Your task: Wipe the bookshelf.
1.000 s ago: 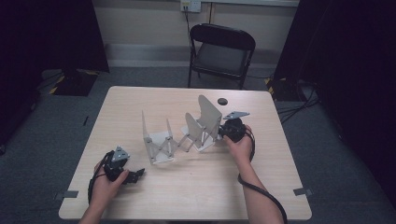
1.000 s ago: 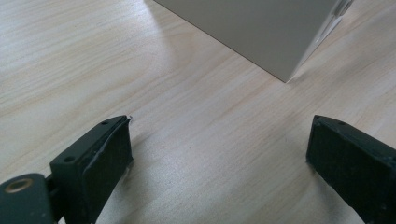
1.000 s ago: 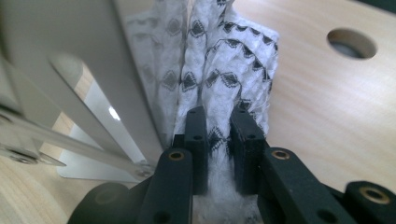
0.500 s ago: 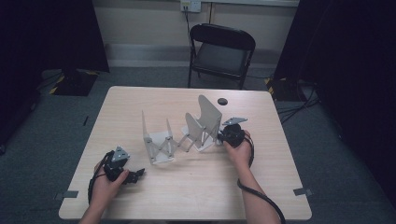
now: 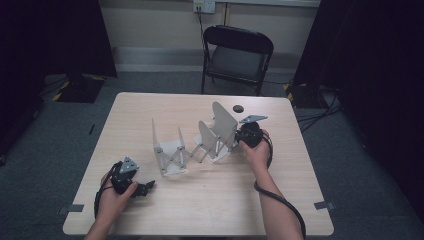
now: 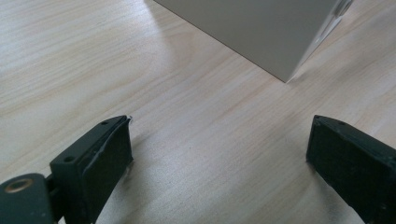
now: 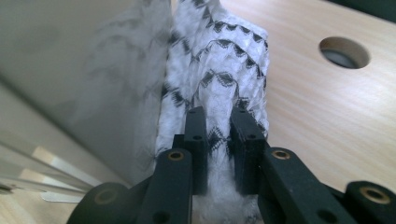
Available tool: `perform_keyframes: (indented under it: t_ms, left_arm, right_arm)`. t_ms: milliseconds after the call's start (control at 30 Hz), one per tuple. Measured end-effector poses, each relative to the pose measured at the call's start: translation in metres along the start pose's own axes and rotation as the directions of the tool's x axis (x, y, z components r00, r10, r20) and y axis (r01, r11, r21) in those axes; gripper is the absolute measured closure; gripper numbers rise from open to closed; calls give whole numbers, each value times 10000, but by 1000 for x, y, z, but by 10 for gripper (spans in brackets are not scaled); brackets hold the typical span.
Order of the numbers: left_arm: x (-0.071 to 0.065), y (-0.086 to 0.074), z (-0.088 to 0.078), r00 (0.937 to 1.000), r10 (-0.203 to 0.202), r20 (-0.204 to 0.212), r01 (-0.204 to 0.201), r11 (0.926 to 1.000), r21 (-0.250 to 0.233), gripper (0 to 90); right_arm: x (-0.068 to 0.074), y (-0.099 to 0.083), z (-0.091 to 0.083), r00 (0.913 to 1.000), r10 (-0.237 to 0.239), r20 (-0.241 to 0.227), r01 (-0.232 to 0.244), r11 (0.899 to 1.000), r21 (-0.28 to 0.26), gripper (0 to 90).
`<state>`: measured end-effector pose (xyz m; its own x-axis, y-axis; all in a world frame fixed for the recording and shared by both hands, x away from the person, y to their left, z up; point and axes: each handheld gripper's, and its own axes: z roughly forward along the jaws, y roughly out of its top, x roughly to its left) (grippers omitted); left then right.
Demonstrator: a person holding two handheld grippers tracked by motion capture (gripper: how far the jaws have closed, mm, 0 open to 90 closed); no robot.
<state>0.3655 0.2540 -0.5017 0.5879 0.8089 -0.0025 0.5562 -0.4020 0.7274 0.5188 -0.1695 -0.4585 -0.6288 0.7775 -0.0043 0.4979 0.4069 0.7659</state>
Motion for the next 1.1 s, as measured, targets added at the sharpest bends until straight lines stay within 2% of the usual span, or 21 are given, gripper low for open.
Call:
perform_keyframes:
  t_ms: [100,233,400,800,1100]
  left_arm:
    - [0,0,0,10000,-16,-3,16,10000,-14,65]
    - [0,0,0,10000,0,-8,0,10000,-3,65]
    - [0,0,0,10000,0,-8,0,10000,-1,65]
    - [0,0,0,10000,-20,-3,20,10000,-22,64]
    - [0,0,0,10000,24,-13,-24,10000,12,64]
  right_arm:
    - [4,-9,9,9998,93,-181,-88,9996,277,784]
    - [4,-23,9,9994,216,-275,-206,9991,371,783]
    - [5,-35,-1,9988,323,-355,-314,9992,263,781]
    - [17,-59,-27,9993,-197,-324,208,9992,332,765]
    - [28,-80,-49,9990,-135,-435,143,9997,185,751]
